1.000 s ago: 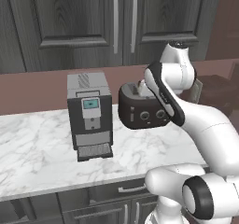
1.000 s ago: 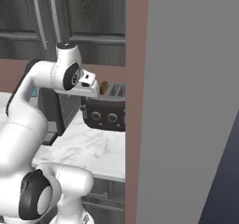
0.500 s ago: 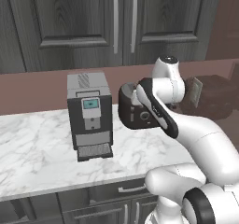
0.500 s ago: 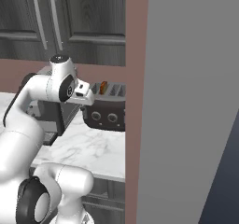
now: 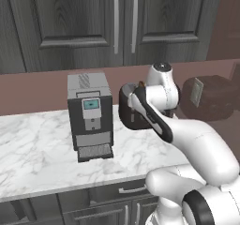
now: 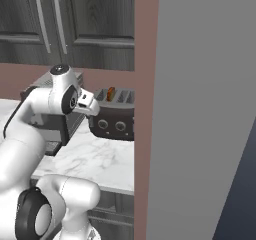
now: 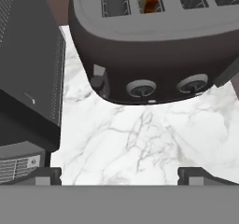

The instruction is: Start the toaster. Once the lever pops up, take the bread to the plate on the dining counter.

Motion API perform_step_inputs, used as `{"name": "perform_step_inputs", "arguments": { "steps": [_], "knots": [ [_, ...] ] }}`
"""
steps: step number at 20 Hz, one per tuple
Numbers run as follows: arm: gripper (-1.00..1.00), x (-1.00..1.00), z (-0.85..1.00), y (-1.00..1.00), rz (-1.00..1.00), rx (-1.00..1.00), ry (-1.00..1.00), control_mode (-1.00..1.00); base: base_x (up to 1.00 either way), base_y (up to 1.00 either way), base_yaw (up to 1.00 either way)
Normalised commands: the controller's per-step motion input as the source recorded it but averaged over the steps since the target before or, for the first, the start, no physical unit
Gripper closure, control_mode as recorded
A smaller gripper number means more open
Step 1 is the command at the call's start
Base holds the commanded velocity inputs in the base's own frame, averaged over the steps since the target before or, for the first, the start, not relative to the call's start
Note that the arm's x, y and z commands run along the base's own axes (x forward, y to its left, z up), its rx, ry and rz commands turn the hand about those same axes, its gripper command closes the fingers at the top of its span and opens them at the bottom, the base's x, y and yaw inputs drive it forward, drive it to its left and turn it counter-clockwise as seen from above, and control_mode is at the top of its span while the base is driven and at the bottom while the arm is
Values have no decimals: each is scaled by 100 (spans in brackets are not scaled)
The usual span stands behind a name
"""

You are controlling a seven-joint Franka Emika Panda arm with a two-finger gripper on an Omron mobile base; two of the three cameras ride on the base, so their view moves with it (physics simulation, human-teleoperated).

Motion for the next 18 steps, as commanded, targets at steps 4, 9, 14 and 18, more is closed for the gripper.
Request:
{"name": "perform_step_inputs", "arguments": {
  "steps": [4,9,14,18],
  "knots": [
    [-100,20,-14,0,-1,0,0,-100,0,0,0],
    [-100,6,-18,0,-1,0,-4,-100,0,0,0],
    [-100,9,-17,0,-1,0,-4,-100,0,0,0],
    [-100,9,-8,0,-2,-2,-6,-100,0,0,0]
  ]
}}
